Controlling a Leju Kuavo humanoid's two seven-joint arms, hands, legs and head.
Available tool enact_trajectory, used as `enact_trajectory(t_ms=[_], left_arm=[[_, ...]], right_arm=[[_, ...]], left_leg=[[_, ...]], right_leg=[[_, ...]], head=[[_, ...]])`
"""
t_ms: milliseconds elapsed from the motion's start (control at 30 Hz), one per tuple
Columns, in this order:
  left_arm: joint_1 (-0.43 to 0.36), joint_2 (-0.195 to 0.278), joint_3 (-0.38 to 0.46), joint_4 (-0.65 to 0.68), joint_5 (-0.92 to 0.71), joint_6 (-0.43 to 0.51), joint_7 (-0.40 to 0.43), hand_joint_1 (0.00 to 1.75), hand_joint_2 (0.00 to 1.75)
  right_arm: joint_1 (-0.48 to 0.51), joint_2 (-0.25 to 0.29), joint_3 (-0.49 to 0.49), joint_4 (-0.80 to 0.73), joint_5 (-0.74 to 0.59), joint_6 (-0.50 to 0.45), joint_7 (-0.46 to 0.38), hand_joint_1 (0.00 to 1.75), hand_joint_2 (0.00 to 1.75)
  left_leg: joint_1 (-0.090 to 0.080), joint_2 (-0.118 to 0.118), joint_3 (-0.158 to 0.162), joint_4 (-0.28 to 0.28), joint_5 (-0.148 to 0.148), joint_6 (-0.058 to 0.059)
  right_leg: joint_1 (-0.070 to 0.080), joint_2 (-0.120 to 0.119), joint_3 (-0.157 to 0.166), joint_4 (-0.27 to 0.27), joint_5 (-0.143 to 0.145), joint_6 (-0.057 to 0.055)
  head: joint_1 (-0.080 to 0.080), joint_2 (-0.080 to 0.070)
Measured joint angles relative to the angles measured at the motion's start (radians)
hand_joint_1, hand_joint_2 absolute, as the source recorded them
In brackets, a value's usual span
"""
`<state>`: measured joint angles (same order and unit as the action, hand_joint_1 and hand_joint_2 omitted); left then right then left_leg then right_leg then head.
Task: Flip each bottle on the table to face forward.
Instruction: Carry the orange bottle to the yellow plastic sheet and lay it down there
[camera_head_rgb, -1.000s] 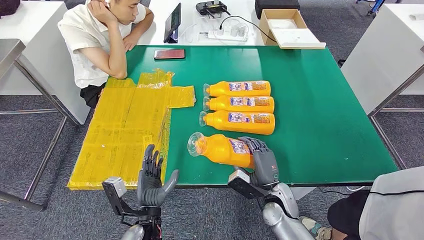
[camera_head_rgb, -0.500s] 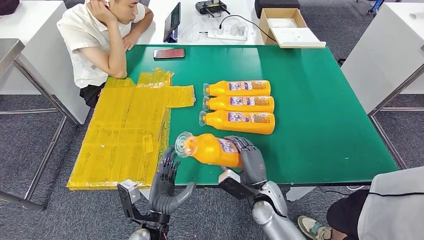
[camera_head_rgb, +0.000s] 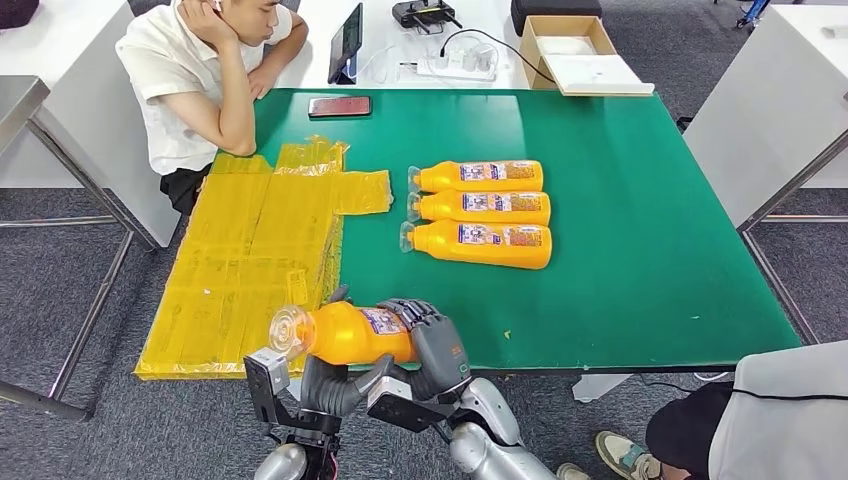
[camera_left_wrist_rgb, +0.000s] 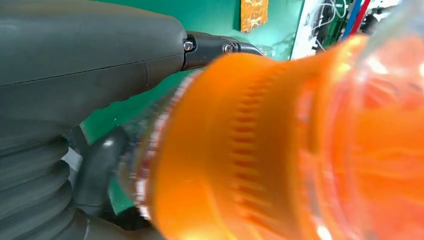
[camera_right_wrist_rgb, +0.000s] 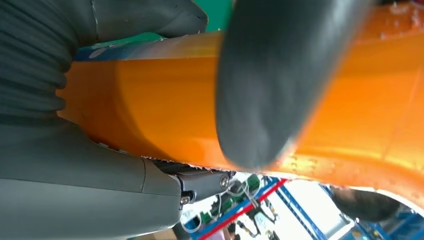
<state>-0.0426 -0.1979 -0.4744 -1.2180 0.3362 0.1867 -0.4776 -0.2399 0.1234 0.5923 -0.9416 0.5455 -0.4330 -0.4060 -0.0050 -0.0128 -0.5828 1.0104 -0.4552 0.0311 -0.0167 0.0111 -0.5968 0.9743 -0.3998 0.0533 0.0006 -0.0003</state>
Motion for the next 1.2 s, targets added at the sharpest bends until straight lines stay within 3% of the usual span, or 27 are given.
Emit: enact_trajectory(t_ms=[400, 433, 467, 500, 567, 600, 633, 700, 900, 1200], left_arm=[[0.015, -0.003, 0.014, -0.034, 0.055, 0.018, -0.040, 0.00, 1.75], [0.019, -0.003, 0.017, -0.040, 0.057, 0.019, -0.042, 0.06, 1.75], [0.022, -0.004, 0.019, -0.042, 0.059, 0.019, -0.043, 0.44, 1.75], [0.024, -0.004, 0.021, -0.045, 0.061, 0.018, -0.043, 0.88, 1.75], [0.027, -0.004, 0.024, -0.049, 0.064, 0.015, -0.044, 1.69, 1.75], [0.028, -0.004, 0.025, -0.051, 0.072, 0.009, -0.044, 1.75, 1.75], [0.028, -0.005, 0.025, -0.052, 0.084, 0.000, -0.040, 1.75, 1.75], [0.024, -0.007, 0.027, -0.055, 0.122, -0.023, -0.026, 1.75, 1.75], [0.032, -0.010, 0.047, -0.072, 0.222, -0.072, 0.003, 1.75, 1.75], [0.054, -0.015, 0.073, -0.112, 0.238, -0.073, 0.009, 1.75, 1.75]], right_arm=[[-0.021, 0.028, 0.057, 0.084, -0.042, 0.035, -0.007, 1.75, 1.75], [-0.024, 0.031, 0.061, 0.092, -0.043, 0.035, -0.008, 1.75, 1.75], [-0.026, 0.032, 0.063, 0.097, -0.043, 0.035, -0.009, 1.75, 1.75], [-0.028, 0.034, 0.065, 0.101, -0.043, 0.035, -0.010, 1.61, 1.75], [-0.033, 0.037, 0.067, 0.109, -0.043, 0.034, -0.013, 0.78, 1.75], [-0.035, 0.038, 0.069, 0.113, -0.044, 0.033, -0.017, 0.34, 1.31], [-0.037, 0.039, 0.071, 0.116, -0.046, 0.032, -0.023, 0.03, 0.87], [-0.033, 0.043, 0.077, 0.122, -0.053, 0.030, -0.038, 0.00, 0.00], [-0.016, 0.055, 0.084, 0.124, -0.076, 0.030, -0.051, 0.00, 0.00], [-0.008, 0.055, 0.094, 0.123, -0.087, 0.031, -0.059, 0.00, 0.00]], left_leg=[[0.000, 0.000, 0.000, 0.000, 0.000, 0.000], [0.000, 0.000, 0.000, 0.000, 0.000, 0.000], [0.000, 0.000, 0.000, 0.000, 0.000, 0.000], [0.000, 0.000, 0.000, 0.000, 0.000, 0.000], [0.000, 0.000, 0.000, 0.000, 0.000, 0.000], [0.000, 0.000, 0.000, 0.000, 0.000, 0.000], [0.000, 0.000, 0.000, 0.000, 0.000, 0.000], [0.000, 0.000, 0.000, 0.000, 0.000, 0.000], [0.000, 0.001, 0.000, 0.000, 0.000, 0.000], [0.000, 0.001, 0.000, 0.000, 0.000, 0.000]], right_leg=[[0.000, 0.000, -0.001, 0.000, 0.000, 0.000], [0.001, 0.000, -0.001, 0.000, 0.000, 0.000], [0.000, 0.000, -0.001, 0.000, 0.000, 0.000], [0.000, 0.000, -0.001, 0.000, 0.000, 0.000], [0.000, 0.000, -0.001, 0.000, 0.000, 0.000], [0.000, 0.000, -0.001, 0.000, 0.000, 0.000], [0.000, 0.000, -0.001, 0.000, 0.000, 0.000], [0.000, 0.000, -0.001, 0.000, 0.000, 0.000], [0.000, 0.000, -0.002, 0.000, 0.000, 0.000], [0.000, 0.000, -0.002, 0.000, 0.000, 0.000]], head=[[0.000, 0.000], [0.000, 0.000], [0.000, 0.000], [0.000, 0.000], [0.000, 0.000], [0.000, 0.000], [0.000, 0.000], [0.000, 0.000], [0.000, 0.000], [0.000, 0.000]])
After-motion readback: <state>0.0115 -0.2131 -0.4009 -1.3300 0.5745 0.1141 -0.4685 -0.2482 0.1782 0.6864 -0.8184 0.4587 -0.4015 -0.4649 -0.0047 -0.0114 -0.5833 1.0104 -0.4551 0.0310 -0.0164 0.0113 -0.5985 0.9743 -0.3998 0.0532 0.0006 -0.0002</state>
